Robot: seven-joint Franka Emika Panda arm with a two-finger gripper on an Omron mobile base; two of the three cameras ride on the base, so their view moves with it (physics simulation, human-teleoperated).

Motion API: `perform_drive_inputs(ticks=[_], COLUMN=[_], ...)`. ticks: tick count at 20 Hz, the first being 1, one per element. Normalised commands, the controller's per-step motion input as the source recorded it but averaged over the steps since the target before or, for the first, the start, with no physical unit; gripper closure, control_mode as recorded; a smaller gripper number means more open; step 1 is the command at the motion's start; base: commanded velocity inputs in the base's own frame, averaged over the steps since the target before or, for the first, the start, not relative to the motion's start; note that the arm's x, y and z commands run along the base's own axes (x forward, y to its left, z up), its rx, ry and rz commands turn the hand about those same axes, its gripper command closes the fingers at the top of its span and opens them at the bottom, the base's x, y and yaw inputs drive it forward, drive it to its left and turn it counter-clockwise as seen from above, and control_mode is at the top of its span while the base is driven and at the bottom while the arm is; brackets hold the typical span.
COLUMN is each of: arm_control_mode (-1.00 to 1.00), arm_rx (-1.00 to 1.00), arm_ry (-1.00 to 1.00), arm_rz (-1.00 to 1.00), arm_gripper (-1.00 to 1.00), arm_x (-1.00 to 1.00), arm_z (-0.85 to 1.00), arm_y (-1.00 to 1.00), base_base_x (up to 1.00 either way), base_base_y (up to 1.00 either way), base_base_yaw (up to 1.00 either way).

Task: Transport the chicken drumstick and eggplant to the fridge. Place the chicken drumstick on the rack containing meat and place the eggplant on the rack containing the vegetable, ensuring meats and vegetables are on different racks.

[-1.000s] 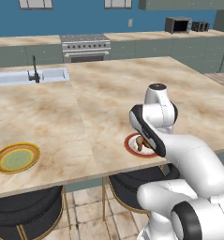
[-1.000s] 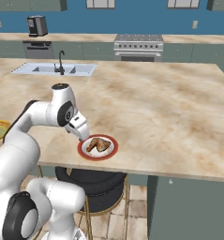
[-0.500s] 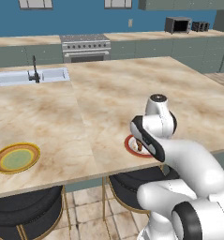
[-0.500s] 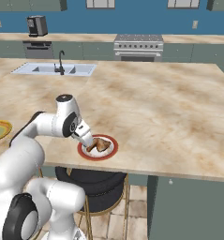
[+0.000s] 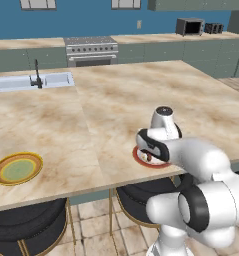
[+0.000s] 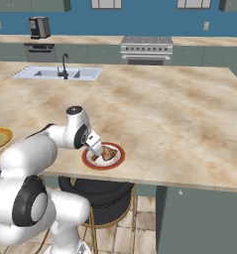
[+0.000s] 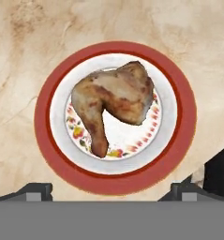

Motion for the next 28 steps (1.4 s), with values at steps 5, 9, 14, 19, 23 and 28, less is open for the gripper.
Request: perform_drive_inputs(ticks=[5, 9, 14, 19, 23, 28], arm_control_mode=[-1.0, -1.0, -1.0, -1.0, -1.0, -1.0], arm_rx=[0.0, 0.0, 0.0, 0.0, 0.0, 0.0], arm_ry=[0.01, 0.04, 0.07, 0.07, 0.08, 0.07], arm_rz=[0.0, 0.0, 0.0, 0.0, 0.0, 0.0], arm_gripper=[-1.0, -1.0, -1.0, -1.0, -1.0, -1.0], arm_x=[0.55, 0.46, 0.39, 0.16, 0.04, 0.05], arm_z=[-0.29, -0.35, -0.32, -0.24, -0.27, -0.3], arm_y=[0.0, 0.0, 0.0, -0.04, 0.0, 0.0], base_base_x=[0.0, 0.0, 0.0, 0.0, 0.0, 0.0], base_base_y=[0.0, 0.0, 0.0, 0.0, 0.0, 0.0], base_base_yaw=[0.0, 0.0, 0.0, 0.0, 0.0, 0.0])
